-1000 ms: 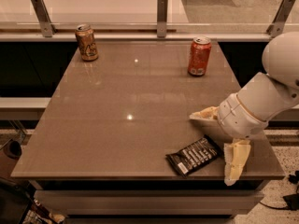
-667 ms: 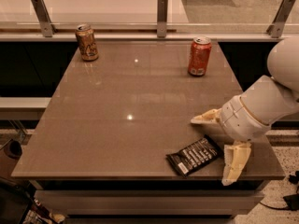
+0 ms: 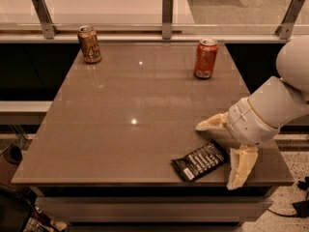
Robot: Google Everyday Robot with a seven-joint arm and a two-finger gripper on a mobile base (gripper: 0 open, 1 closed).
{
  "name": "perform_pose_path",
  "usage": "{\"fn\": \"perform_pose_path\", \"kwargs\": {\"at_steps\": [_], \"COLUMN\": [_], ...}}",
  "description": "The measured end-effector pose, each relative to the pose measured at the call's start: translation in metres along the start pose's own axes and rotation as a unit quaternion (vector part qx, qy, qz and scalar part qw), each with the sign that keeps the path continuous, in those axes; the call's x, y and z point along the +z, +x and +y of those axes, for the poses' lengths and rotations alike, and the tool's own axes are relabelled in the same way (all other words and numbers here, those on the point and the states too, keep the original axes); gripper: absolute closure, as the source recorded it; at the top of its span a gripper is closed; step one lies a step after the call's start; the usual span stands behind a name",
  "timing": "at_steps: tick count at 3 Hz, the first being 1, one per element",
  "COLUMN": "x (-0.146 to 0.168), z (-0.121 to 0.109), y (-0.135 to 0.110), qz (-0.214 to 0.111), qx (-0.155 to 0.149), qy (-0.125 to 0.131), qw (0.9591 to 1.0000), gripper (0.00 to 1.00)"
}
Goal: Move rxbar chocolate near orange can
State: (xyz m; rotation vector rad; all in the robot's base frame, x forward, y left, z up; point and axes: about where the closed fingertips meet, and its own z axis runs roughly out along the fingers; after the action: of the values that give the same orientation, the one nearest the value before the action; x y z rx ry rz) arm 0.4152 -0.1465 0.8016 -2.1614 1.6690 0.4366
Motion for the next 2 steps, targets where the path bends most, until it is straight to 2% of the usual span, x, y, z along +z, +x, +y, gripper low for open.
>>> {"fn": "perform_pose_path", "kwargs": {"at_steps": [1,2], "x": [-0.004,-0.0069], "z": [-0.0005,-0.0008], "y": [-0.0021,-0.0037], "qz": [0.0,0.0], "qx": [0.0,0.0], "qy": [0.0,0.0], "qw": [1.0,1.0], "gripper": [0.64,0.41]}}
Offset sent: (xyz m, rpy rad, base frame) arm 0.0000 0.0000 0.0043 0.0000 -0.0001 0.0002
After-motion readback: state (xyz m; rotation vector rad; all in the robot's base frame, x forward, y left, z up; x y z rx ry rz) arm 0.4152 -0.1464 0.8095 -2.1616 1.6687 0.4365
